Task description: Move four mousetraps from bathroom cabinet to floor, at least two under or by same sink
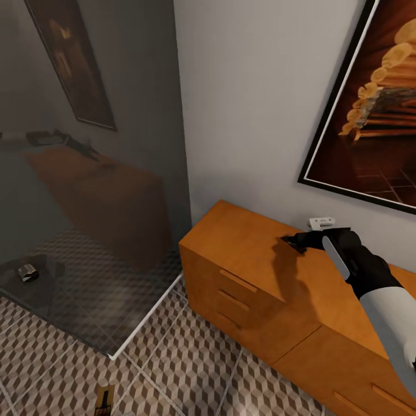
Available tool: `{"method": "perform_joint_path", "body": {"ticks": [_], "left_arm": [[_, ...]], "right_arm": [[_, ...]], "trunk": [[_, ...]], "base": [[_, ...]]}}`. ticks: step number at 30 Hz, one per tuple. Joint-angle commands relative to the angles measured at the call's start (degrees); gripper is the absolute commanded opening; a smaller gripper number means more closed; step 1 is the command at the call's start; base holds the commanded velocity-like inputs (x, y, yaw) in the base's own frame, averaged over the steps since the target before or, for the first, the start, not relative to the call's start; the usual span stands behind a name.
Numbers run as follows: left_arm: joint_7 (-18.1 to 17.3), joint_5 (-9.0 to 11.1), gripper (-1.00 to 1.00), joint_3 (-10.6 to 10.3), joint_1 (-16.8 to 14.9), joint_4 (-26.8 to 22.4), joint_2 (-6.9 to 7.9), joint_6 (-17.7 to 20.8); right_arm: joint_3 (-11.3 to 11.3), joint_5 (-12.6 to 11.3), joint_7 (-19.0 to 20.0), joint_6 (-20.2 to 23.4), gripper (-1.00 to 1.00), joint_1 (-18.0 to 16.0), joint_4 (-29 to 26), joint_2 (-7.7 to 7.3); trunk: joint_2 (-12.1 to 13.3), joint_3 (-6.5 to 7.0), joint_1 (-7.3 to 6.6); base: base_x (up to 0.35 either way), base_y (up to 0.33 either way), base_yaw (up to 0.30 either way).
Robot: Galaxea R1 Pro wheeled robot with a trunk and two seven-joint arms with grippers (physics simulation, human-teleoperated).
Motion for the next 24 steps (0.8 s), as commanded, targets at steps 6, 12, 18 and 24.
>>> {"method": "perform_joint_path", "body": {"ticks": [6, 12, 18, 24], "left_arm": [[0.33, -0.22, -1.0, -0.36, -0.09, 0.21, -0.07, -0.11], [0.33, -0.24, -1.0, -0.36, -0.08, 0.21, -0.07, -0.11], [0.33, -0.24, -1.0, -0.36, -0.08, 0.21, -0.07, -0.11], [0.33, -0.24, -1.0, -0.36, -0.07, 0.21, -0.07, -0.11]], "right_arm": [[0.12, 0.58, 1.38, 0.17, 1.0, -0.06, 0.01, -0.11], [0.08, 0.96, 3.96, -0.03, 1.0, -0.06, 0.03, -0.35], [0.13, 1.85, 6.6, -1.97, 1.0, -0.06, 0.04, -1.11], [0.07, 3.82, 10.85, -3.27, 1.0, -0.06, 0.07, -2.29]], "trunk": [[-0.11, -0.1, 0.03], [-0.11, -0.1, 0.03], [-0.11, -0.1, 0.03], [-0.11, -0.1, 0.03]], "base": [[0.0, 0.0, 0.0], [0.0, 0.0, 0.0], [0.0, 0.0, 0.0], [0.0, 0.0, 0.0]]}}
